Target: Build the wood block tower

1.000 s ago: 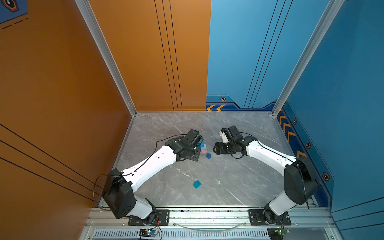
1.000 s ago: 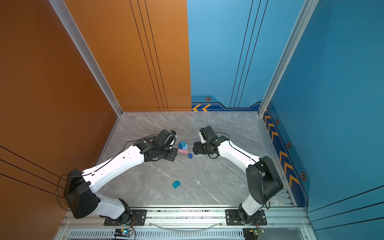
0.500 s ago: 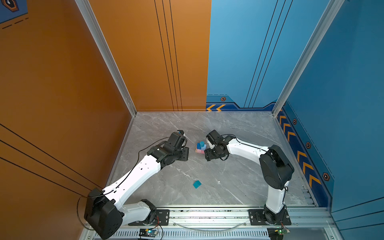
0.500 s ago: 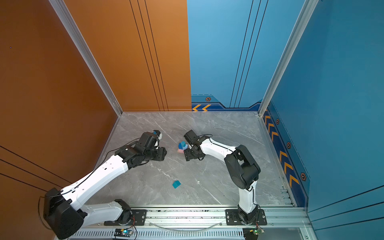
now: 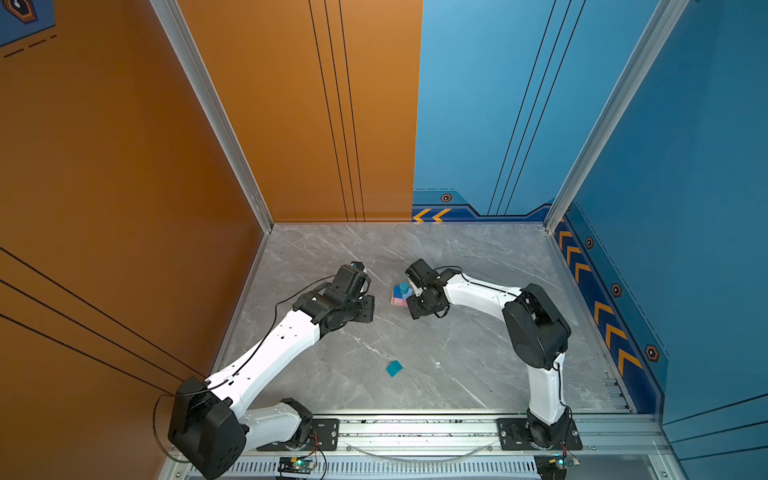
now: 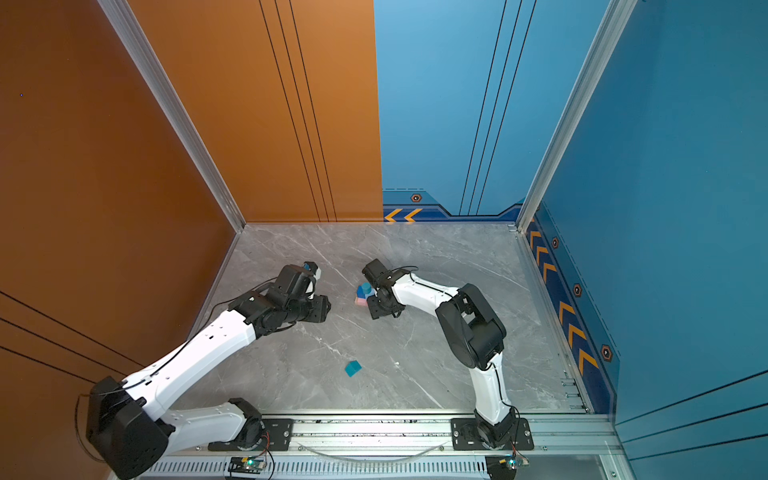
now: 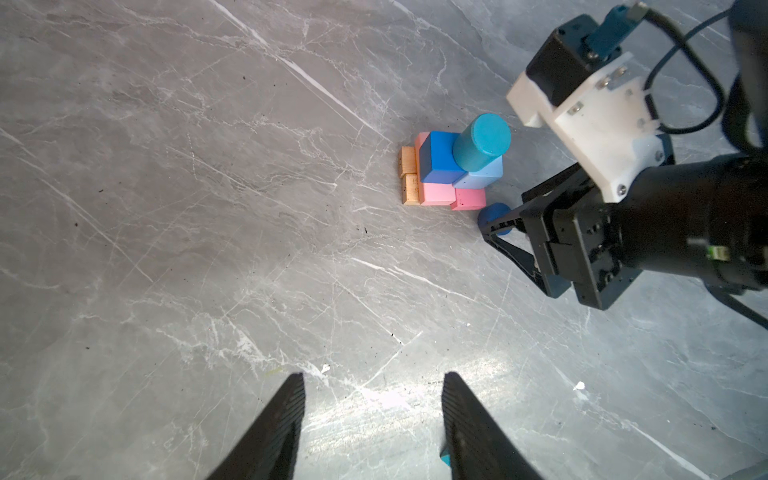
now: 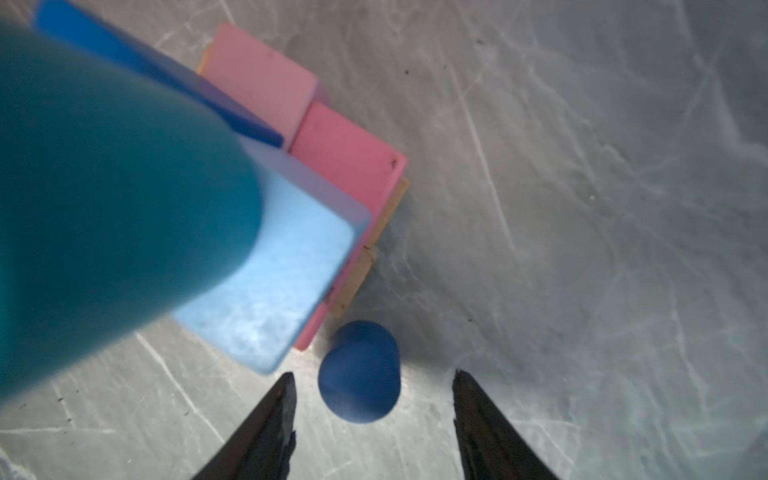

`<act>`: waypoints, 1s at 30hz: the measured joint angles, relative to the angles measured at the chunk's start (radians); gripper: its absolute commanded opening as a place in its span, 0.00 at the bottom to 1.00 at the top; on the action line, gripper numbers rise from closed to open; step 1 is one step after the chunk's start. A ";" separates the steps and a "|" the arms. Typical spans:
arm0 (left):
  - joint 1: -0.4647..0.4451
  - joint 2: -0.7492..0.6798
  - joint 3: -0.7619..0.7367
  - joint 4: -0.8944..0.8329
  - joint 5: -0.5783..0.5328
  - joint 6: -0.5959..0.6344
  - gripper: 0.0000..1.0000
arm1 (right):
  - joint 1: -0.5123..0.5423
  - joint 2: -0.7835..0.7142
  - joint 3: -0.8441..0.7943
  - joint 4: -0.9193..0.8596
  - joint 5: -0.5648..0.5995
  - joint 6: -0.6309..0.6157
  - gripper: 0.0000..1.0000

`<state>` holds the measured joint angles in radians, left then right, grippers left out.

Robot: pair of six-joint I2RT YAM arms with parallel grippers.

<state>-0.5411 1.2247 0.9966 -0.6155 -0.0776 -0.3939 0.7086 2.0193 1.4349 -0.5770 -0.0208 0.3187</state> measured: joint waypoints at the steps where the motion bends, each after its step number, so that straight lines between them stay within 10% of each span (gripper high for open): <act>1: 0.000 0.000 0.000 0.000 0.000 0.000 0.55 | 0.004 0.003 0.001 0.000 0.000 -0.002 0.56; 30: 0.005 0.000 0.000 0.000 0.019 0.000 0.55 | 0.008 -0.003 -0.016 0.020 0.004 -0.001 0.57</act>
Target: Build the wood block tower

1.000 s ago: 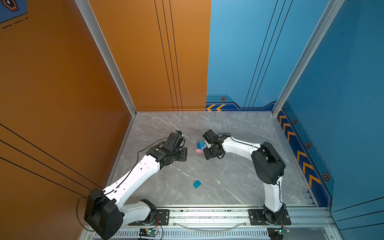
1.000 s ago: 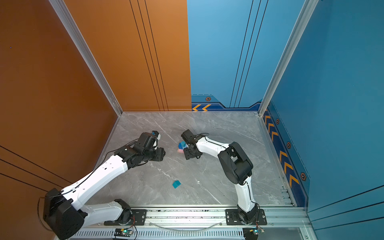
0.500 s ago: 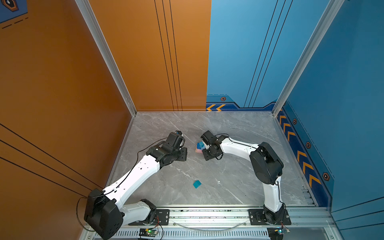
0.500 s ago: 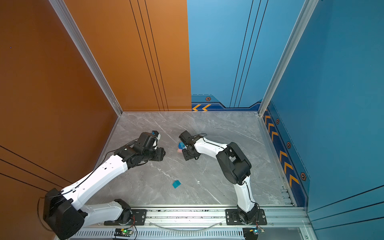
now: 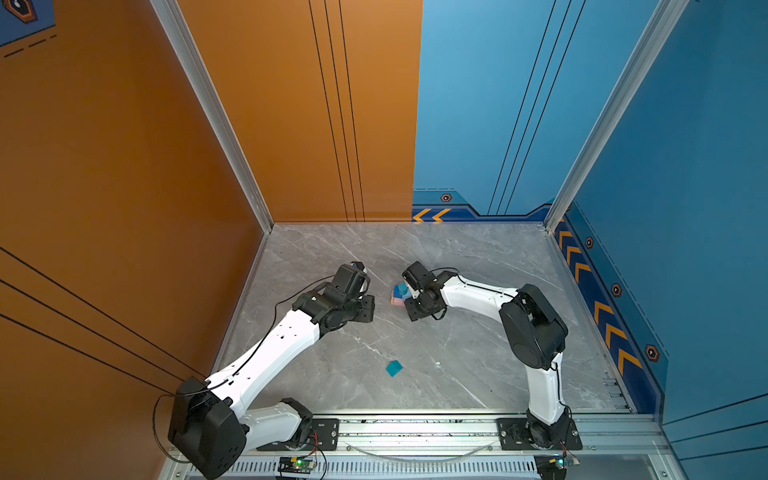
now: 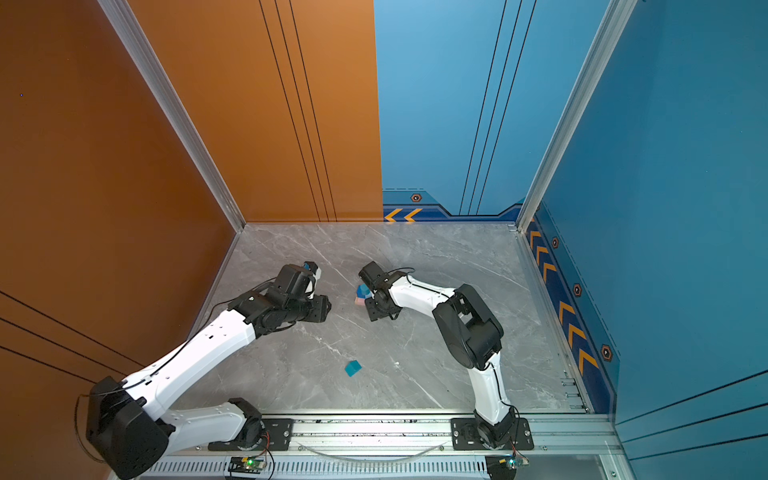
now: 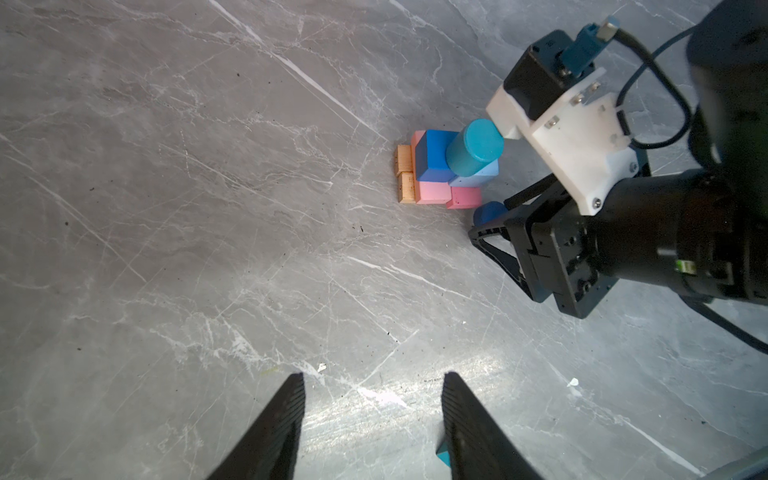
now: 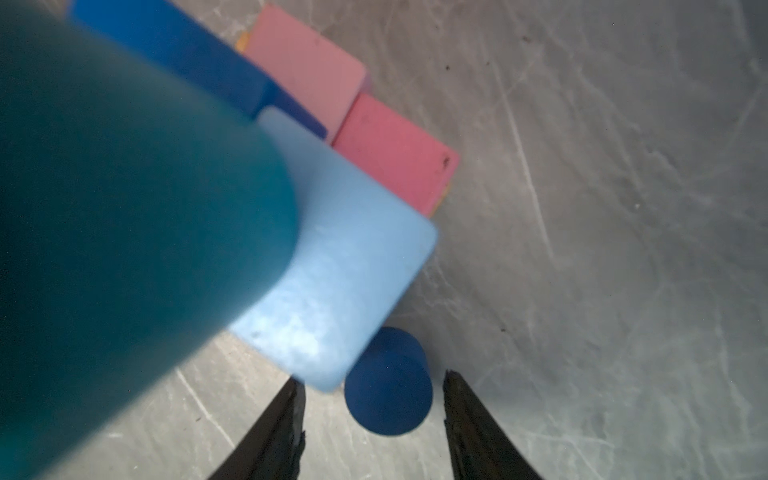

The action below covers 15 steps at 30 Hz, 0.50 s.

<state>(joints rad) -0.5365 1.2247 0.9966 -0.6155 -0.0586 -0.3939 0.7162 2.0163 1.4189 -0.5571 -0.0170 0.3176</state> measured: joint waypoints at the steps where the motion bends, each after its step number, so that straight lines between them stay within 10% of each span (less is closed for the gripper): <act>1: 0.000 0.000 0.000 0.000 0.000 0.000 0.55 | -0.001 -0.004 -0.006 0.000 0.000 0.000 0.58; 12: -0.002 0.000 -0.034 0.051 0.049 -0.031 0.47 | -0.048 -0.203 -0.130 0.016 -0.009 0.016 0.62; 15: -0.009 0.003 -0.059 0.080 0.072 -0.046 0.40 | -0.088 -0.252 -0.164 0.039 -0.028 0.030 0.50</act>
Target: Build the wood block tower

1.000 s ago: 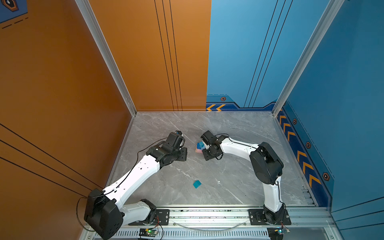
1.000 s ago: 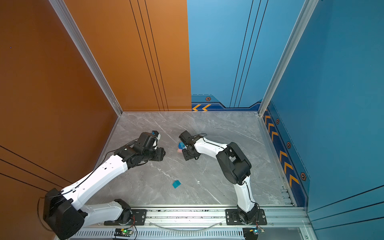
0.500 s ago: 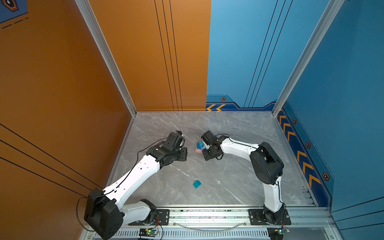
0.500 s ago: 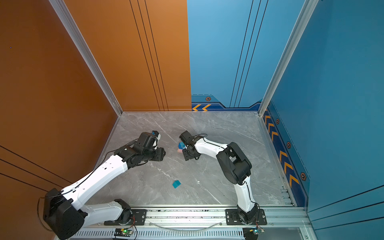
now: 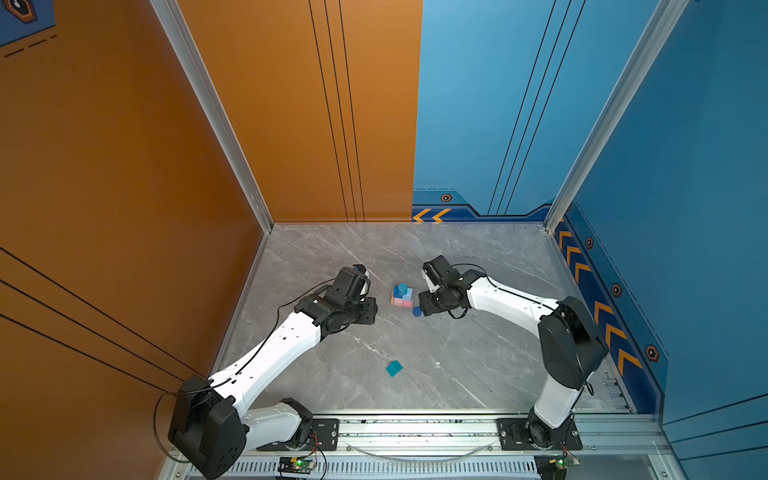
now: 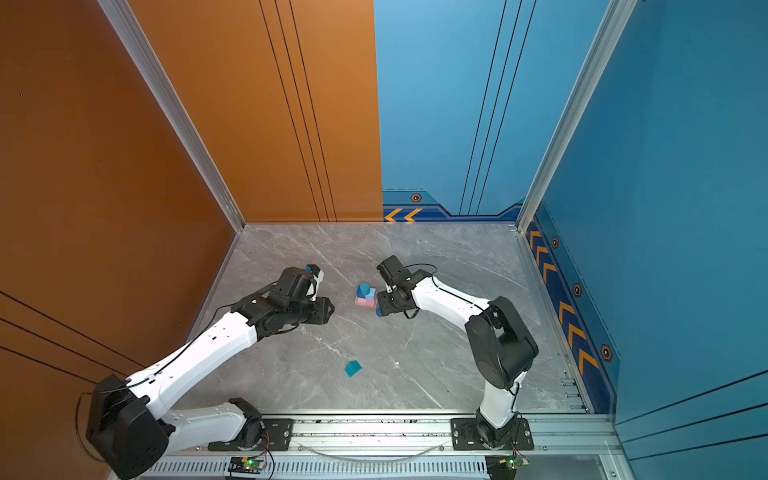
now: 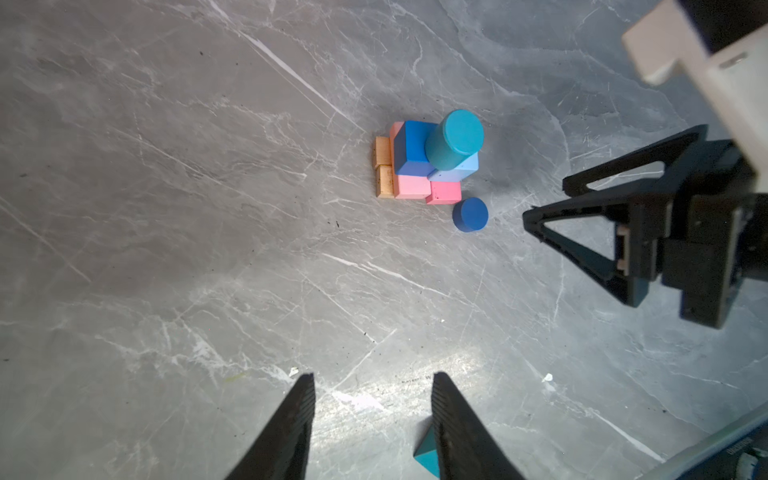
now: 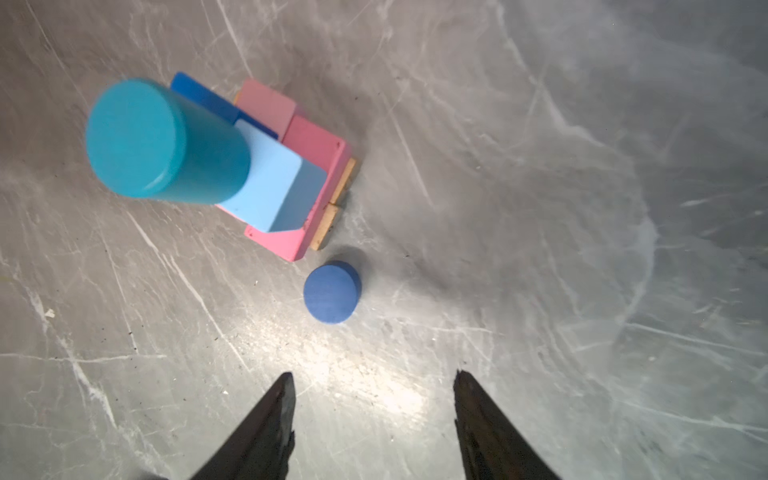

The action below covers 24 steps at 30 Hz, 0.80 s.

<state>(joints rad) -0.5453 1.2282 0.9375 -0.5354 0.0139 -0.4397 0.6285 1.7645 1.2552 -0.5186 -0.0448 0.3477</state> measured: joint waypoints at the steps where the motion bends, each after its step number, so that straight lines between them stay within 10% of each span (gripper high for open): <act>1: -0.002 0.003 -0.007 0.010 0.008 -0.005 0.38 | -0.012 -0.006 -0.008 0.010 -0.008 0.009 0.43; 7: -0.010 0.031 -0.069 0.094 0.059 -0.051 0.31 | -0.080 0.013 -0.048 0.092 -0.108 0.062 0.01; 24: -0.027 0.078 -0.089 0.177 0.103 -0.085 0.30 | -0.134 0.216 -0.041 0.311 -0.335 0.160 0.00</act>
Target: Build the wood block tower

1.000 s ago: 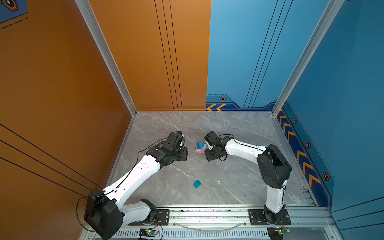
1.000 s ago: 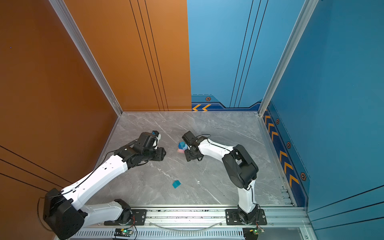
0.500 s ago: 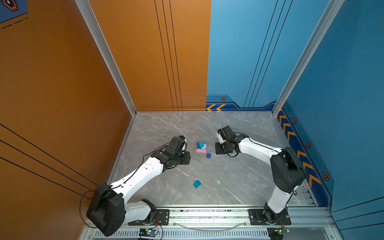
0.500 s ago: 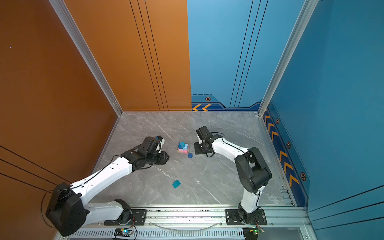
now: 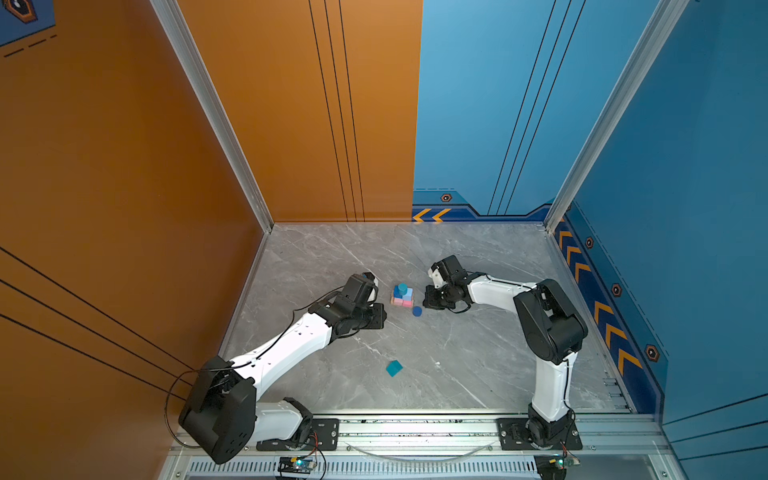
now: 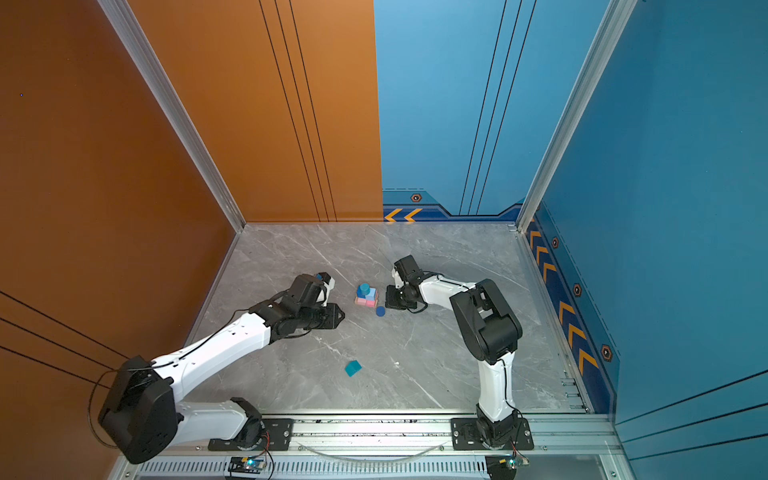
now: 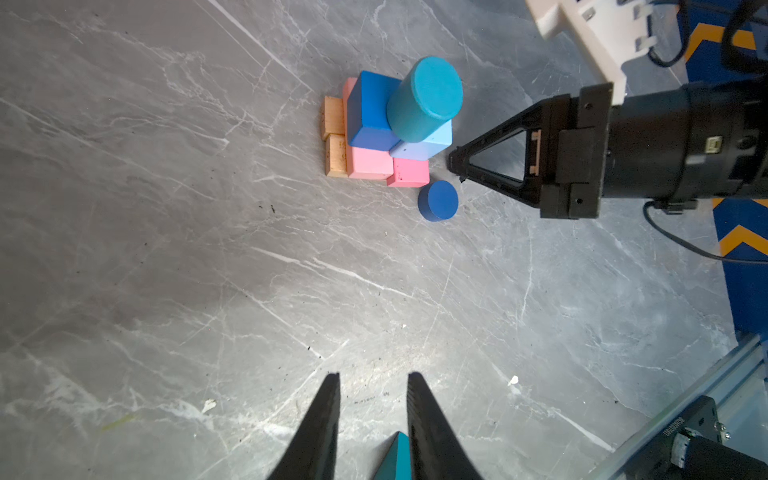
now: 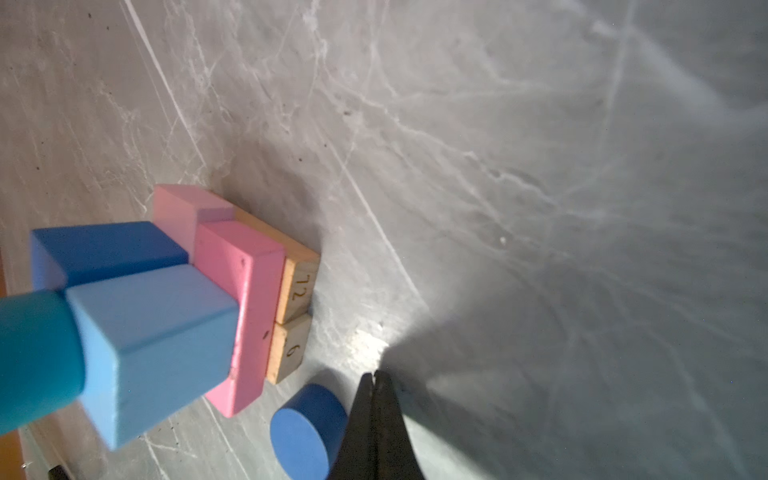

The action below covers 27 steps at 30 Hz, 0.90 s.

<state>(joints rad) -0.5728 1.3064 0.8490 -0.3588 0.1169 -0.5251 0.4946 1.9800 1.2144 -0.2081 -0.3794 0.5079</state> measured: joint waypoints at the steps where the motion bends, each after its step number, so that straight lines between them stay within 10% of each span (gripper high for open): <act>1: 0.000 0.000 0.000 0.000 0.000 0.000 0.30 | 0.000 0.003 0.001 0.008 -0.010 0.003 0.00; 27: 0.006 0.009 0.000 0.000 0.000 0.004 0.35 | 0.028 0.012 -0.024 0.073 -0.070 0.037 0.00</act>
<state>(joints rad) -0.5671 1.3155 0.8494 -0.3584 0.1169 -0.5213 0.5228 1.9919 1.1904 -0.1352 -0.4492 0.5446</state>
